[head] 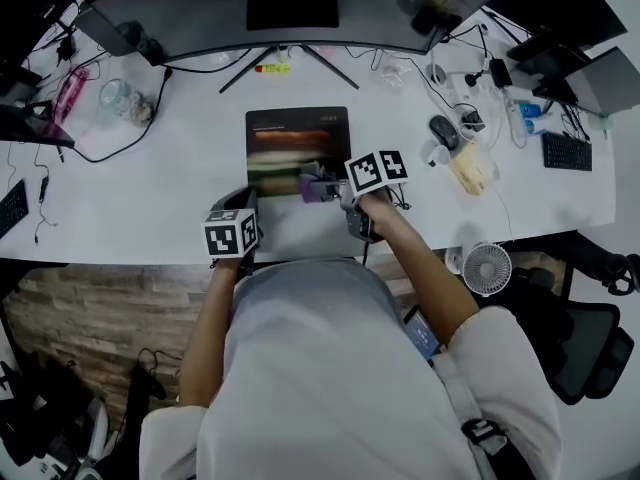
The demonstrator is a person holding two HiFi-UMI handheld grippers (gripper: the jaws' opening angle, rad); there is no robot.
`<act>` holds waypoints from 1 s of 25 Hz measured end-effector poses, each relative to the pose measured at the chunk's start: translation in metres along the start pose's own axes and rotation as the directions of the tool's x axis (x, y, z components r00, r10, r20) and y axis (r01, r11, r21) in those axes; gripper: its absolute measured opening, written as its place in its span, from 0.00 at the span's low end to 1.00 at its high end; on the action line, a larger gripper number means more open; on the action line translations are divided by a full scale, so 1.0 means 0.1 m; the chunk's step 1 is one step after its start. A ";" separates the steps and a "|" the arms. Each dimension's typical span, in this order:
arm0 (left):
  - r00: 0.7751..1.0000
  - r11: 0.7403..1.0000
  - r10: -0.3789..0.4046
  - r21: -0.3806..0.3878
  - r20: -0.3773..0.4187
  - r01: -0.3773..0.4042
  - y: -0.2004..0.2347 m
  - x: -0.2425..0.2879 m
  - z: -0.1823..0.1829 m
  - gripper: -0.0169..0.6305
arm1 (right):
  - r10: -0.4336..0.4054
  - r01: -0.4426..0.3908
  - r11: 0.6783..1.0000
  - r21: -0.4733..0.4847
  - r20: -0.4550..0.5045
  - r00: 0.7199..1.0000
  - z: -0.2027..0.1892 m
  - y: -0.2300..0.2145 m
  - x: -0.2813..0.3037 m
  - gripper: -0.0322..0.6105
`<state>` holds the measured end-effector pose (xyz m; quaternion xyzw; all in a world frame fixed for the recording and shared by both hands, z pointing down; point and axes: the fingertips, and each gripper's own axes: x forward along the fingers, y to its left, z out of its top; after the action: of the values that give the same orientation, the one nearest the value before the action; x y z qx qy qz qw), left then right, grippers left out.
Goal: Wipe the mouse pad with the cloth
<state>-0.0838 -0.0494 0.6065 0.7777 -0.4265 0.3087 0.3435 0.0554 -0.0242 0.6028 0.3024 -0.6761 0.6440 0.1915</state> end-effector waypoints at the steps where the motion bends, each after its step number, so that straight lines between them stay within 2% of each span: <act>1: 1.000 1.000 -0.001 0.001 -0.001 0.001 0.00 0.00 0.00 0.03 | 0.000 0.000 1.000 0.005 0.001 1.000 0.00 -0.02 -0.02 0.34; 25: 1.000 0.999 0.006 0.036 0.002 -0.006 -0.03 0.00 0.00 0.03 | -0.045 0.045 0.999 0.007 -0.023 0.999 -0.04 -0.22 -0.25 0.34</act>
<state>-0.0814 -0.0480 0.6062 0.7829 -0.4234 0.3164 0.3282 0.0878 -0.0160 0.6039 0.3108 -0.6644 0.6456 0.2126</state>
